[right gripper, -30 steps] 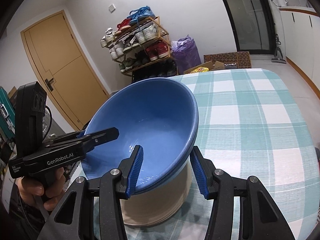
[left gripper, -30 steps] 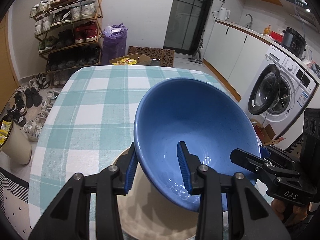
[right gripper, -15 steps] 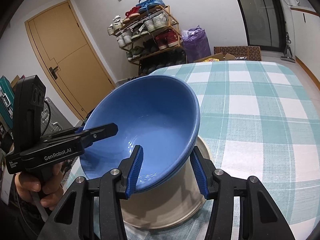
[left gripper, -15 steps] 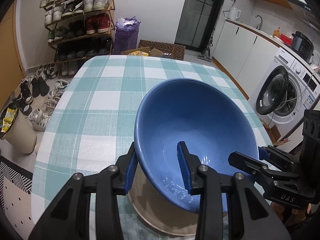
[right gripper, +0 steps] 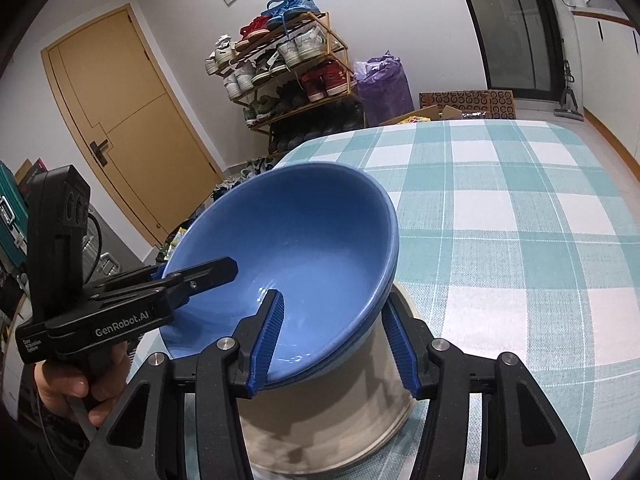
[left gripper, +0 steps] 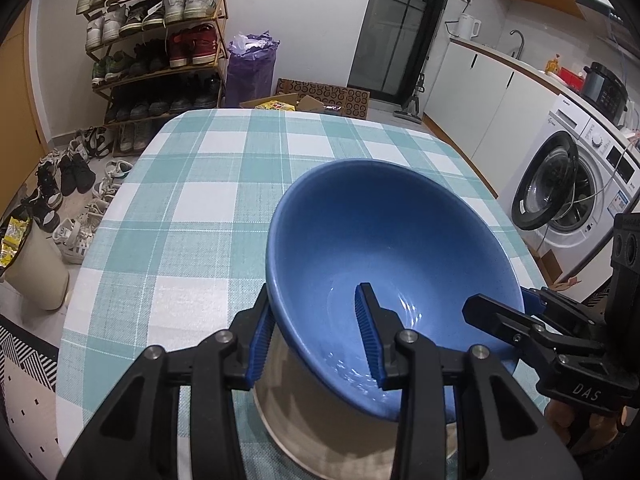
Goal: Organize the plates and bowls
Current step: 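Lift the nested blue bowls with both grippers over the cream plate stack, then lower the nested bowls onto the cream plates and open both grippers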
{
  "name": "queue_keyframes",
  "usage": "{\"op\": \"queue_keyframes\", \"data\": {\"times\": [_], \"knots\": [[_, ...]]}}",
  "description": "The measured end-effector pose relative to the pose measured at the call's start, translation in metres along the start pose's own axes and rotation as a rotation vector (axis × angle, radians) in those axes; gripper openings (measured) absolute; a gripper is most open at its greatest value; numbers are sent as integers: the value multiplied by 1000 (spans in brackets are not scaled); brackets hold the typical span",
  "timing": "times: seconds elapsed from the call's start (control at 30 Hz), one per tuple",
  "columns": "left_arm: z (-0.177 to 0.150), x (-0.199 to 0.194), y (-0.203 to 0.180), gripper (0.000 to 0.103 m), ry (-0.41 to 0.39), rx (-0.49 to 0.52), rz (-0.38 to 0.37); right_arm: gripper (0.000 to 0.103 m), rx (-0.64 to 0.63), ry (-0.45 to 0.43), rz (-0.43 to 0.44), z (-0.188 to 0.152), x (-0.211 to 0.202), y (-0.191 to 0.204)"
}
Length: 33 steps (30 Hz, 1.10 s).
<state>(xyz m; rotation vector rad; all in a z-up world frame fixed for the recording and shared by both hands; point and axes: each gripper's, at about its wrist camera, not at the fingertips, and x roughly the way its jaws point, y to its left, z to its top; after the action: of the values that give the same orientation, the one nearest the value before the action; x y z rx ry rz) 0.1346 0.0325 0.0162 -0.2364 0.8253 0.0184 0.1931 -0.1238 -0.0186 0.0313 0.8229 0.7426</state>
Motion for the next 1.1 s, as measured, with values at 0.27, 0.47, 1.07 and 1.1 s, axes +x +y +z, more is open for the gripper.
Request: {"op": "queue_keyframes", "data": {"times": [0.27,0.47,1.07,1.1], "knots": [[-2,1,-6,59,0,29,-28,65,-39,-3,-6,1,1,6],[-5,-3,-3,69,-21,42,-7,86,-66,-15,-2,-1,-2,8],[-28,-36,10,103,-225,108,56,103,-145,-109,-24,-7,-23,8],[-30,-37,11,103,-233,110,57,103,-150,-112,-24,-8,-24,8]]}}
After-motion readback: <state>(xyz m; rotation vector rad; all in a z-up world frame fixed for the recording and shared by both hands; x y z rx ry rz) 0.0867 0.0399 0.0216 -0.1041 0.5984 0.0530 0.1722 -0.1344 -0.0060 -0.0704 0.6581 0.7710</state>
